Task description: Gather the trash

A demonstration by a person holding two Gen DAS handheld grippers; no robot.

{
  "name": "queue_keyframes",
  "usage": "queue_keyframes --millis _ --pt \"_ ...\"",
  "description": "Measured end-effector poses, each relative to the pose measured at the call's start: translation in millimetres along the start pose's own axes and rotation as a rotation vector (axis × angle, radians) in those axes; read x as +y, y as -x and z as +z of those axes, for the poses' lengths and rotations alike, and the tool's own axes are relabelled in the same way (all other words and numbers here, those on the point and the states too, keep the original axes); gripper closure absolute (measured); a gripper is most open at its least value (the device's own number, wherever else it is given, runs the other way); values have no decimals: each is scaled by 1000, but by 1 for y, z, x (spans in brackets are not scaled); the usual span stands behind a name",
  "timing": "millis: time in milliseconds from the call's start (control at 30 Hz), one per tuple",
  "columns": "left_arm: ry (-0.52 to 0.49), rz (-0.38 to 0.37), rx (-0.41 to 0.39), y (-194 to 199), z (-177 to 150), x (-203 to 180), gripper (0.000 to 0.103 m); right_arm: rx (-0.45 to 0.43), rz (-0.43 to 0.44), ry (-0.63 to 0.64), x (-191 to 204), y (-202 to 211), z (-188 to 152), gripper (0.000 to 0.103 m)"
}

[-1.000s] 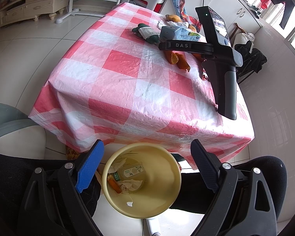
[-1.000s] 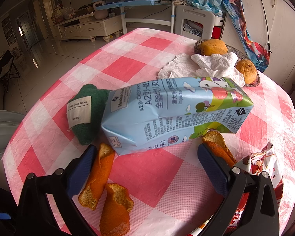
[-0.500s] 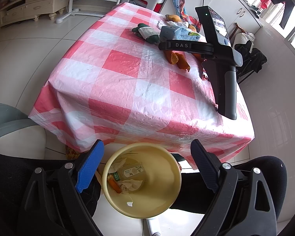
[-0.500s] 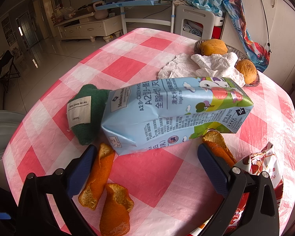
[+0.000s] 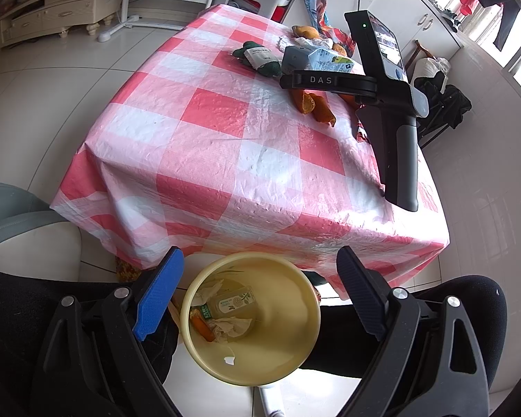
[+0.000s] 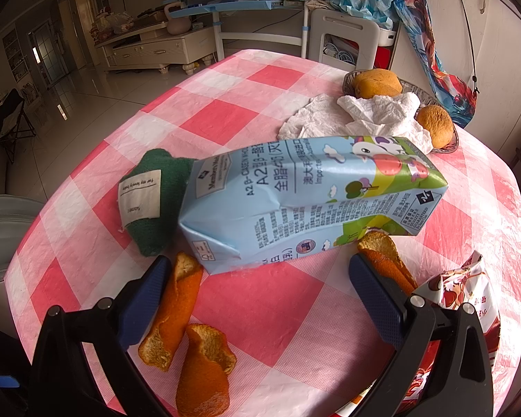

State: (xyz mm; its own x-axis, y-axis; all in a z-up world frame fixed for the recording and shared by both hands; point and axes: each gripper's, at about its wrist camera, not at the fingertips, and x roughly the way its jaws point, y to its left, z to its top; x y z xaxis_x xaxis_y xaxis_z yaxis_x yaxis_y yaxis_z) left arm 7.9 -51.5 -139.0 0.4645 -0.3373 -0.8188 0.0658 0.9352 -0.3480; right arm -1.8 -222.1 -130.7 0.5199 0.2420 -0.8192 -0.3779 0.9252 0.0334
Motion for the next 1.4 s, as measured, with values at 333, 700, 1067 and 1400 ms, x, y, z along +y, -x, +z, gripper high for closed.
queue_keyframes --millis 333,700,1067,1400 --pt "0 -1 1 0 0 0 17 0 0 0 0 0 0 6" --pt "-2 -2 3 -2 -2 1 17 0 0 0 0 0 0 5" --pt "-2 -4 5 -2 -3 -1 17 0 0 0 0 0 0 5" --pt "-2 -5 5 -2 -3 -1 17 0 0 0 0 0 0 5"
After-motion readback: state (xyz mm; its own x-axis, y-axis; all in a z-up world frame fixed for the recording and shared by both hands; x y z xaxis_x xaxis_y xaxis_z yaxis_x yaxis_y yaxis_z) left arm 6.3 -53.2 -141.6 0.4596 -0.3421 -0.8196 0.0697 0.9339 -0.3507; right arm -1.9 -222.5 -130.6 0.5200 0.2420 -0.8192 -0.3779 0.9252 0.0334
